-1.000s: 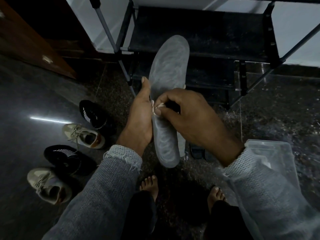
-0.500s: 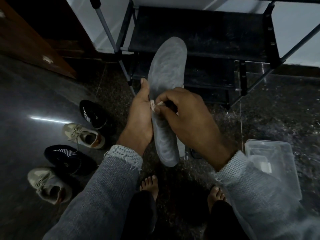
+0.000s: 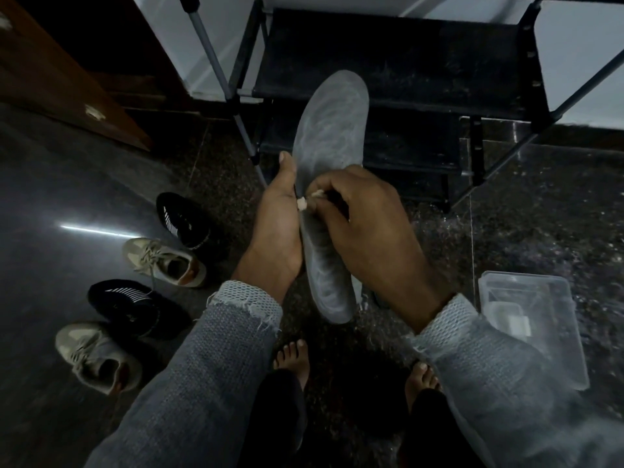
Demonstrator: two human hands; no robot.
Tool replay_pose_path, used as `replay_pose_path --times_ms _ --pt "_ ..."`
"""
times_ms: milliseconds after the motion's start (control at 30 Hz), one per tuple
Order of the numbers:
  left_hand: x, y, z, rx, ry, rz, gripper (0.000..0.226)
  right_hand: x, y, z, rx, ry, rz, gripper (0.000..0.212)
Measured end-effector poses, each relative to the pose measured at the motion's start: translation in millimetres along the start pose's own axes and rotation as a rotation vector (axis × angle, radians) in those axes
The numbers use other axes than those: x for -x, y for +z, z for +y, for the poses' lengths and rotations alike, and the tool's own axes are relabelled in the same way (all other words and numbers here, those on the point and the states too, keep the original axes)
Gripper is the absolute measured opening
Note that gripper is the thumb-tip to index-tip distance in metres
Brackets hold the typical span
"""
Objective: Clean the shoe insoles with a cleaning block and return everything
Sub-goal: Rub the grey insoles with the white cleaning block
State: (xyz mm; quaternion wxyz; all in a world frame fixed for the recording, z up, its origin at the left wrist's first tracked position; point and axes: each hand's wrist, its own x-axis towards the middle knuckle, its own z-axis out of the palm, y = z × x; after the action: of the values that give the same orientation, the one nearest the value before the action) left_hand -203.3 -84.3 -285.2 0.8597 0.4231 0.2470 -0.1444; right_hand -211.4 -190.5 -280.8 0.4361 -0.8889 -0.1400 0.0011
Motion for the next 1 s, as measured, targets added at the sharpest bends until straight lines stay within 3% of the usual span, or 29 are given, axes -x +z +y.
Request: replay_pose_path --times_ms 67,200,267,533,800,1000 --pt "-0.7 -0.8 -0.4 -0.004 -0.006 0.004 0.067 -1.5 -2.1 -0.1 -0.013 0.013 -0.016 0.007" --pt "-0.6 -3.4 5.2 -0.001 0.022 0.021 0.062 -4.2 -19.4 -3.1 -0.146 -0.006 -0.32 0.007" --pt "-0.7 -2.3 5.1 -0.007 0.041 0.043 0.059 -4.1 -22.9 -3.7 -0.138 -0.028 -0.351 0.006" --pt "1.5 3.0 -2.0 -0.023 0.003 0.025 0.059 1.7 2.8 -1.0 0.027 -0.014 0.059 0.009" --pt "7.2 6.8 4.7 0.015 0.055 -0.042 0.054 -11.4 -22.9 8.3 -0.32 0.136 0.14 0.012" --pt "5.1 6.1 3.8 0.068 0.081 -0.031 0.054 -14.9 -38.5 22.2 -0.179 0.101 0.183 0.01"
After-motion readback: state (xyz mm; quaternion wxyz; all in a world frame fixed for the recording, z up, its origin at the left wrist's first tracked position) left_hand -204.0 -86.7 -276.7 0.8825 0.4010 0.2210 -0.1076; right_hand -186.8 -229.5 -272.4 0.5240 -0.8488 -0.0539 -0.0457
